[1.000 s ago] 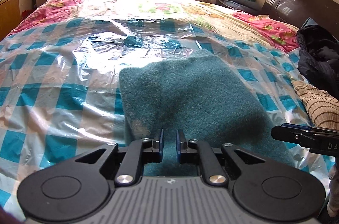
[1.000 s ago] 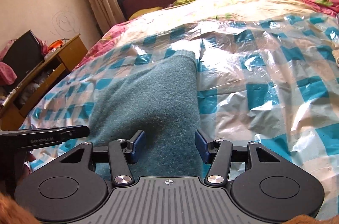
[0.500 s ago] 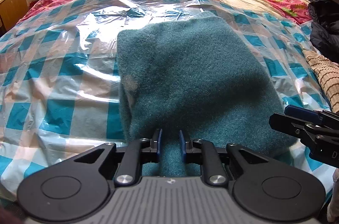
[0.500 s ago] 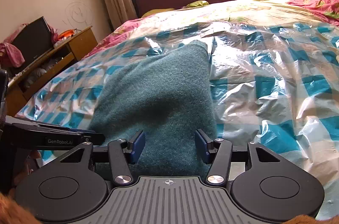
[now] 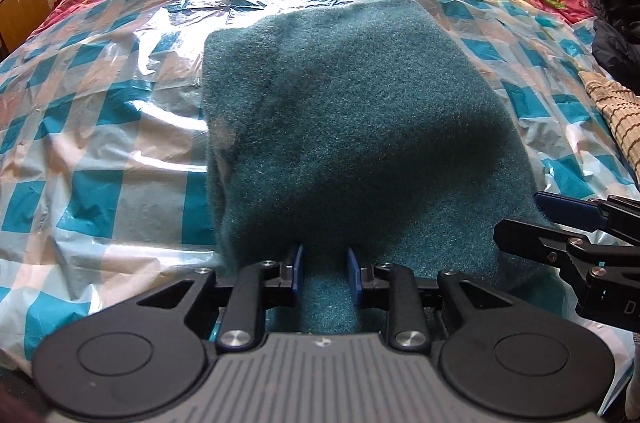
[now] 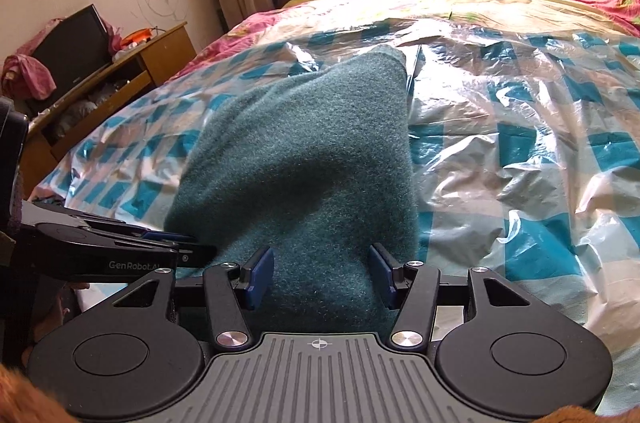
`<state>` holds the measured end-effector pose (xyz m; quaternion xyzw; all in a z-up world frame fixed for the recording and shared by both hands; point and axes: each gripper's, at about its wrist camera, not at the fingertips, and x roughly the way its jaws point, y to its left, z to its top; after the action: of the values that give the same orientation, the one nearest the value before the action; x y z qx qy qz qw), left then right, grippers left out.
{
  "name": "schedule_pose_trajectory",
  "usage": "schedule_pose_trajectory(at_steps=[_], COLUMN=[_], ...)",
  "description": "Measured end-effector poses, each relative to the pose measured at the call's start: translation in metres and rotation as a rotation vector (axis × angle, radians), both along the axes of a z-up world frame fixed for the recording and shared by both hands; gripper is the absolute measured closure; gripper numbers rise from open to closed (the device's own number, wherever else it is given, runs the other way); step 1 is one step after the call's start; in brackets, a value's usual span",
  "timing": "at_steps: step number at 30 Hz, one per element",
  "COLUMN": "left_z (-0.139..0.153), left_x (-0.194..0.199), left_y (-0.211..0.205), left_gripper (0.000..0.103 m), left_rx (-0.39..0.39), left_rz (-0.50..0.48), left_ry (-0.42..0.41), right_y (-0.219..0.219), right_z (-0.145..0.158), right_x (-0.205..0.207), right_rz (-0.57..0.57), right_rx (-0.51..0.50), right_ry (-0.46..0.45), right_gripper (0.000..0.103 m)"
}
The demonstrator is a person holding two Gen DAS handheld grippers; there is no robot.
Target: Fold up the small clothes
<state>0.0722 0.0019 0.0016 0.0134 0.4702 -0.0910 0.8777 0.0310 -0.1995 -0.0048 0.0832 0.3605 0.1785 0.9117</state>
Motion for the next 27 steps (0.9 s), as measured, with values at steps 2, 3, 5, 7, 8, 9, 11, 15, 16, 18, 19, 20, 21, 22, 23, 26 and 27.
schedule_pose_trajectory(at_steps=[2,3,5,7,8,9,11,15,16,18,19,20,21,22,23,26,27], left_z=[-0.001,-0.002,-0.003,-0.004,-0.004,-0.004,-0.004,-0.003,-0.002,0.001,0.002,0.003,0.004,0.005,0.005,0.008,0.009], left_x=[0.002,0.003,0.007,0.012,0.016,0.019,0.022,0.016,0.014,0.010,0.008,0.006,0.005,0.004,0.003,0.001,-0.001], left_y=[0.001,0.001,0.003,0.004,0.005,0.006,0.009,0.010,0.010,0.010,0.010,0.010,0.011,0.012,0.013,0.021,0.023], left_gripper=[0.071,0.071,0.071,0.071,0.071,0.071,0.071,0.072,0.072,0.072,0.072,0.072,0.071,0.071,0.071,0.071,0.070], left_rx=[0.005,0.010,0.017,0.023,0.026,0.026,0.019,0.009,0.004,0.000,0.003,0.006,0.005,0.001,-0.006,-0.042,-0.051], left_rz=[0.002,0.003,0.006,0.012,0.017,0.020,0.025,0.023,0.028,0.033,0.028,0.021,0.013,0.008,0.008,0.015,0.014], left_ry=[-0.002,-0.004,-0.006,-0.007,-0.007,-0.007,-0.004,-0.021,-0.026,-0.039,-0.047,-0.053,-0.054,-0.054,-0.053,-0.049,-0.050], right_y=[0.000,0.001,0.005,0.009,0.011,0.013,0.015,0.014,0.012,0.009,0.007,0.005,0.003,0.002,0.000,-0.007,-0.010], right_z=[-0.001,-0.001,-0.003,-0.004,-0.005,-0.005,-0.007,-0.008,-0.007,-0.005,-0.003,-0.002,-0.001,0.000,0.001,0.006,0.007], right_x=[0.002,0.003,0.007,0.010,0.011,0.011,0.012,0.009,0.008,0.005,0.003,0.001,-0.001,-0.004,-0.006,-0.013,-0.016], right_rz=[0.004,0.005,0.007,0.012,0.013,0.014,0.016,0.013,0.009,-0.003,-0.008,-0.011,-0.016,-0.028,-0.037,-0.071,-0.077], right_rx=[0.025,0.033,0.035,0.032,0.030,0.028,0.024,0.023,0.028,0.039,0.043,0.045,0.045,0.046,0.048,0.069,0.087], right_ry=[0.010,0.015,0.024,0.024,0.024,0.023,0.019,0.011,0.010,0.005,0.003,-0.002,-0.005,-0.003,0.002,0.008,0.016], right_gripper=[0.045,0.045,0.045,0.045,0.045,0.045,0.045,0.045,0.045,0.045,0.045,0.046,0.046,0.046,0.046,0.046,0.046])
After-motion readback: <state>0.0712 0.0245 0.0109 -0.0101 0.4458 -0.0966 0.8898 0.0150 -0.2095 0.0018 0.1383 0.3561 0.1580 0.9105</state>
